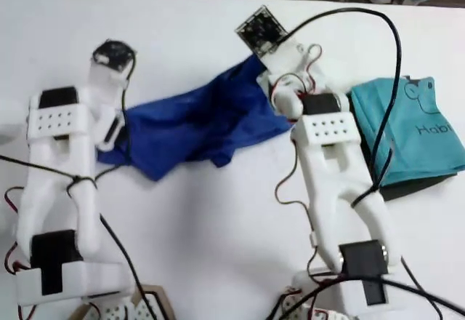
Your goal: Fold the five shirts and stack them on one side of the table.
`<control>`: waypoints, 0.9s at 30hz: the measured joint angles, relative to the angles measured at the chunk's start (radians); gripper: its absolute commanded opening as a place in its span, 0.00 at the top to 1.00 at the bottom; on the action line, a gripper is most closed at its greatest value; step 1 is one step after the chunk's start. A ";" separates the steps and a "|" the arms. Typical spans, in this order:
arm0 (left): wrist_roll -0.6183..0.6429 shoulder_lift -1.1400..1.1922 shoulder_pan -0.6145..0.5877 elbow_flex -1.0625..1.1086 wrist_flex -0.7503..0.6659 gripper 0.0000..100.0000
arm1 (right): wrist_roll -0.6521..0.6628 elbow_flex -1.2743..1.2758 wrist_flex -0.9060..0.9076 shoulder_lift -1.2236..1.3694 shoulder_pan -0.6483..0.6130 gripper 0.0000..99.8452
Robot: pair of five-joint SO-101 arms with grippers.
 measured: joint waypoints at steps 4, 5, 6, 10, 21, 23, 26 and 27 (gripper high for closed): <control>0.000 0.000 0.058 0.008 0.020 0.80 | 0.000 0.000 0.000 0.018 0.000 0.98; 0.000 -0.002 0.075 0.023 0.011 0.80 | 0.000 0.000 0.000 0.021 0.000 0.98; 0.000 -0.002 0.089 0.041 -0.006 0.80 | 0.000 0.000 0.000 0.025 0.000 0.98; -0.002 0.000 0.130 0.118 -0.098 0.80 | 0.000 0.000 -0.006 0.035 0.000 0.98; 0.000 0.276 0.114 0.017 -0.150 0.80 | 0.000 0.000 -0.032 0.038 0.000 0.98; 0.000 0.311 0.114 -0.020 -0.135 0.80 | 0.000 0.000 -0.032 0.038 0.000 0.98; 0.000 0.321 0.115 -0.052 -0.110 0.80 | 0.000 0.000 -0.032 0.038 0.000 0.98; 0.000 0.321 0.117 -0.061 -0.106 0.80 | 0.000 0.000 -0.032 0.038 0.000 0.98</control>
